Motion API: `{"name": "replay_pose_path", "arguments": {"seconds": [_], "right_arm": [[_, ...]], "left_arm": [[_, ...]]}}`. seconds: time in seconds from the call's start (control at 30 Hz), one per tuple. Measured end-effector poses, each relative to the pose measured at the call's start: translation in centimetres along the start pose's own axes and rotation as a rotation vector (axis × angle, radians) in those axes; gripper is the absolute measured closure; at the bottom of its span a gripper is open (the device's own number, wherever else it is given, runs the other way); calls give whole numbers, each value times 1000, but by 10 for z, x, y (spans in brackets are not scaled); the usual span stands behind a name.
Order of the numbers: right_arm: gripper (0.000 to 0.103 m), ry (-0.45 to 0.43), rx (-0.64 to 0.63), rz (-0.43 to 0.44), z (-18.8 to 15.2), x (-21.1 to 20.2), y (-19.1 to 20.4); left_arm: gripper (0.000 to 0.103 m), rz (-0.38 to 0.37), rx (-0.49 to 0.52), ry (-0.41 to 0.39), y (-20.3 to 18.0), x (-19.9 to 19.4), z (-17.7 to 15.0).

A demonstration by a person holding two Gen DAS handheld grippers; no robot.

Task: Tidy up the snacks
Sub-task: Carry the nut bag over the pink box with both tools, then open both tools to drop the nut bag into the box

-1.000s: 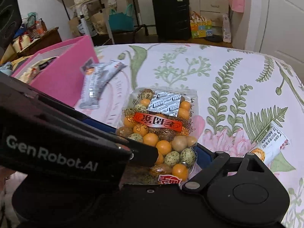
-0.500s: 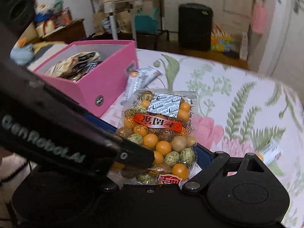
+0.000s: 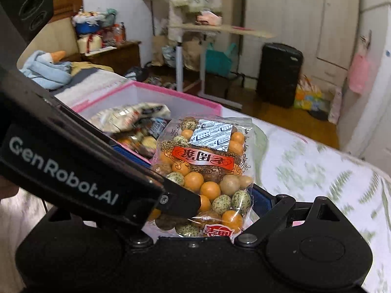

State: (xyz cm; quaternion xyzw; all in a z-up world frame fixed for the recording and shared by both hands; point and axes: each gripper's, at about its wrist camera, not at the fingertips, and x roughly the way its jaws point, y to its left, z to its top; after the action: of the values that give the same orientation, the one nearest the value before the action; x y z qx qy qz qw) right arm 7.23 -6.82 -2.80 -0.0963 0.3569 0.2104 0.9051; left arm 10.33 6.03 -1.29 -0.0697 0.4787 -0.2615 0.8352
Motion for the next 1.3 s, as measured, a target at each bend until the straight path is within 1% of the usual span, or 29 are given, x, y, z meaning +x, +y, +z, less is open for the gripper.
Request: {"name": "replay_pose_path", "arguments": {"seconds": [0.13, 0.23, 0.3, 0.37, 0.47, 0.53, 0.63, 0.73, 0.87, 0.97, 1.07, 1.17, 1.23, 1.3], "right_arm": [[9, -48, 11, 47, 17, 23, 14], [9, -113, -20, 27, 26, 40, 33], [9, -123, -18, 50, 32, 52, 37], [9, -122, -8, 79, 38, 65, 38], [9, -140, -32, 82, 43, 83, 45], [9, -128, -13, 96, 47, 96, 48], [9, -78, 59, 155, 50, 111, 43], [9, -64, 48, 158, 50, 119, 47], [7, -23, 42, 157, 47, 133, 49], [7, -12, 45, 160, 49, 140, 46], [7, -15, 66, 189, 51, 141, 38], [5, -40, 40, 171, 50, 130, 36], [5, -70, 21, 161, 49, 120, 35], [5, -82, -3, 162, 46, 108, 34]], "left_arm": [[58, 58, -33, -49, 30, -14, 5], [58, 121, 2, -90, 48, -19, 11], [58, 159, 2, -103, 60, -19, 15], [58, 180, 1, -108, 72, -17, 18], [57, 199, -30, -109, 94, -12, 25], [57, 206, -64, -98, 108, -6, 32], [57, 226, -90, -70, 123, 4, 38], [56, 242, -97, -60, 133, 10, 39], [55, 234, -140, -40, 146, 22, 39], [54, 227, -158, -47, 151, 30, 38], [53, 247, -155, -60, 146, 32, 36], [53, 288, -141, -91, 141, 27, 32], [52, 297, -150, -105, 139, 21, 31], [52, 296, -163, -120, 138, 14, 29]]}}
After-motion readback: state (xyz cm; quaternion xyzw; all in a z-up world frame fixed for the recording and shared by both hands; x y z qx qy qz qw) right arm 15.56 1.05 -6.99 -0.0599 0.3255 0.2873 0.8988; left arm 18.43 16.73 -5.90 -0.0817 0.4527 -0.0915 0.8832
